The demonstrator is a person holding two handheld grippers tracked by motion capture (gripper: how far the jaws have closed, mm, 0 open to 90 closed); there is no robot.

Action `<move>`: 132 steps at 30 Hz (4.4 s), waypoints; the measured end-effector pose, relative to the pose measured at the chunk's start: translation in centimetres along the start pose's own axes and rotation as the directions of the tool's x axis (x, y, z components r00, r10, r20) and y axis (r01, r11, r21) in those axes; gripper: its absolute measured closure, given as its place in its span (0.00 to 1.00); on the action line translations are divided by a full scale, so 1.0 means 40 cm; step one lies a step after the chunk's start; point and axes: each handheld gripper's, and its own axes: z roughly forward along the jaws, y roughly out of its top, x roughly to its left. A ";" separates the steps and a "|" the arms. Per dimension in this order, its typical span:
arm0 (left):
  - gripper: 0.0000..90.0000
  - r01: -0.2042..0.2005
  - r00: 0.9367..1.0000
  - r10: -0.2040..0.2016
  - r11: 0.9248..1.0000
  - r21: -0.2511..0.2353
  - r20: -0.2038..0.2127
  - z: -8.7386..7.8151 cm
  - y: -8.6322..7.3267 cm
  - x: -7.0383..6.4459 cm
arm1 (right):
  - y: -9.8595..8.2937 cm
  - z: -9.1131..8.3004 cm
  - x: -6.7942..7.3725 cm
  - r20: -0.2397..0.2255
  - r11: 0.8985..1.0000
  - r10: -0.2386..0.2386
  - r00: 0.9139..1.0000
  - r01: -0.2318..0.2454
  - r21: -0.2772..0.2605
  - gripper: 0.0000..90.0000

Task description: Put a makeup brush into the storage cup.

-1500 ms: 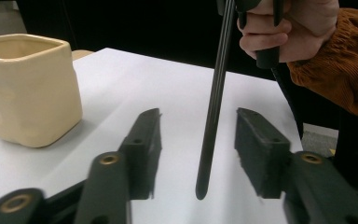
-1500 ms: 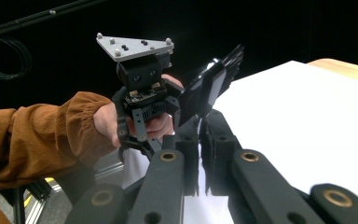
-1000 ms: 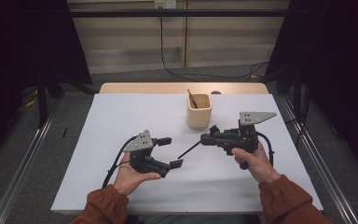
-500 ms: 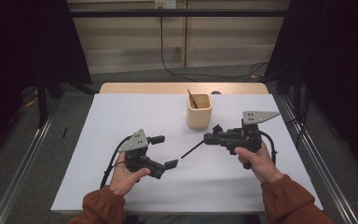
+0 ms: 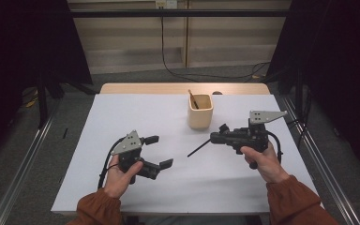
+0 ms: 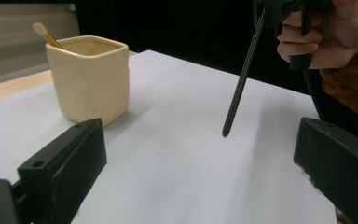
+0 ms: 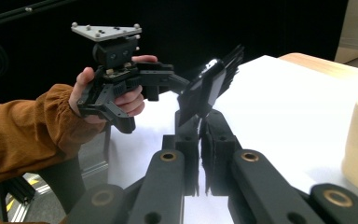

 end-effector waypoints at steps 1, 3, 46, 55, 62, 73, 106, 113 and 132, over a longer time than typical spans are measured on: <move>0.03 -0.009 1.000 0.009 1.000 0.010 -0.004 -0.002 -0.002 0.000 | 0.000 -0.003 -0.002 0.006 1.000 0.001 1.000 -0.001 0.000 0.96; 0.03 -0.014 1.000 0.014 1.000 0.016 -0.020 -0.006 -0.005 -0.003 | -0.001 -0.009 -0.004 0.013 1.000 0.001 1.000 -0.001 0.000 0.96; 0.03 0.019 0.986 -0.021 1.000 -0.014 -0.162 -0.128 -0.093 -0.023 | 0.066 -0.047 -0.082 0.192 0.999 -0.012 0.981 0.003 0.044 0.95; 0.04 0.012 0.985 -0.013 1.000 -0.010 -0.170 -0.136 -0.096 -0.032 | 0.109 -0.033 -0.113 0.209 0.999 -0.016 0.978 0.007 0.044 0.95; 0.04 0.036 0.979 -0.040 0.999 -0.019 -0.200 -0.156 -0.104 -0.023 | 0.140 -0.037 -0.143 0.247 0.999 -0.011 0.969 0.001 0.041 0.95; 0.04 0.037 0.975 -0.038 0.999 -0.010 -0.220 -0.159 -0.107 -0.014 | 0.175 -0.033 -0.186 0.293 0.999 0.013 0.956 -0.023 0.032 0.95; 0.03 0.039 0.963 -0.046 0.999 -0.035 -0.267 -0.187 -0.112 0.013 | 0.239 0.056 -0.263 0.402 0.991 -0.014 0.916 -0.042 0.130 0.95; 0.03 0.040 0.963 -0.048 0.999 -0.034 -0.266 -0.191 -0.111 0.013 | 0.228 0.071 -0.266 0.406 0.988 -0.024 0.914 -0.040 0.149 0.95; 0.03 0.034 0.960 -0.042 0.999 -0.033 -0.278 -0.199 -0.110 0.017 | 0.182 0.112 -0.281 0.409 0.981 -0.024 0.912 -0.057 0.184 0.95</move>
